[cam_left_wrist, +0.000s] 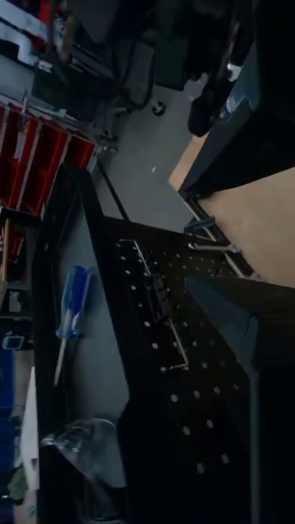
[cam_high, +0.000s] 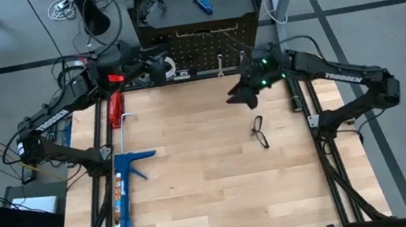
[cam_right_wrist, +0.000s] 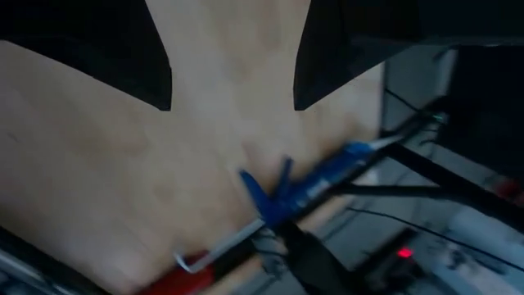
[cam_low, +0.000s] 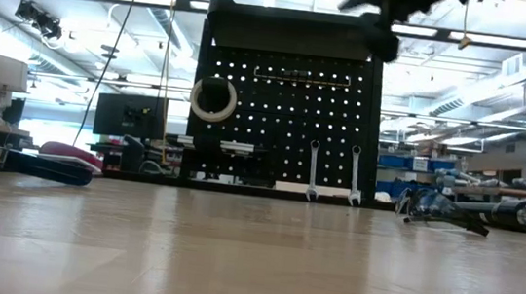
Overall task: Hang tools onto peg board
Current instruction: Remove the blue screwdriver from the black pegboard
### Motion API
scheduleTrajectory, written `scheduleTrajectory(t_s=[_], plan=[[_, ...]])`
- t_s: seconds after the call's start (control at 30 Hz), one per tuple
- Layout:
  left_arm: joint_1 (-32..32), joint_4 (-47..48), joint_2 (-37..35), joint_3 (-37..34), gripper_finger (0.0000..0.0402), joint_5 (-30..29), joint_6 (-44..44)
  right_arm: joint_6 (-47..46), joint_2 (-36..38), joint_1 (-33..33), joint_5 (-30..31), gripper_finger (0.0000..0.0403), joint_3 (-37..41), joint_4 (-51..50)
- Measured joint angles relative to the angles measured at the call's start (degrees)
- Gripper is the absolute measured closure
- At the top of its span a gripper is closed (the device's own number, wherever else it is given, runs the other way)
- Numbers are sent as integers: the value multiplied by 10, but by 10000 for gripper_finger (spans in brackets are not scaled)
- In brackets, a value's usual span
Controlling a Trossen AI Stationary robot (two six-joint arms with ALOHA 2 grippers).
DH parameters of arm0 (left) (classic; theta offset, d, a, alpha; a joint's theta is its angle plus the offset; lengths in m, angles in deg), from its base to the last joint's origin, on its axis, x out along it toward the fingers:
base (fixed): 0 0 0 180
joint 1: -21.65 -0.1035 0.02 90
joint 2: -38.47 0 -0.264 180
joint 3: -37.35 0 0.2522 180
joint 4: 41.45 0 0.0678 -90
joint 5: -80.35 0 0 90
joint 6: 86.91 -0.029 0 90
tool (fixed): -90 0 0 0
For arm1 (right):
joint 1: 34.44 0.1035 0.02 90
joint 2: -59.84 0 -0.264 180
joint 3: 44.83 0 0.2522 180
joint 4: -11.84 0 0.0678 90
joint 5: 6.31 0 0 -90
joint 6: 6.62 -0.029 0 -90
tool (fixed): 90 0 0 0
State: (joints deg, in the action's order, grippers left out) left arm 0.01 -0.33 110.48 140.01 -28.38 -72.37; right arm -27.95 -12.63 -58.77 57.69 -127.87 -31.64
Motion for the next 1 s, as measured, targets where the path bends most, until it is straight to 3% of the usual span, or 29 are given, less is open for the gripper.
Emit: scheduleTrajectory(t_s=[0.27,0.63,1.0], plan=[[-1,9,0,0,219,12,26,48,-93,3,-57,154,-173,-19],[-1,8,0,0,220,30,22,124,-183,3,-62,154,-417,-68],[-1,28,0,0,220,45,22,213,-278,10,37,154,-605,-90]])
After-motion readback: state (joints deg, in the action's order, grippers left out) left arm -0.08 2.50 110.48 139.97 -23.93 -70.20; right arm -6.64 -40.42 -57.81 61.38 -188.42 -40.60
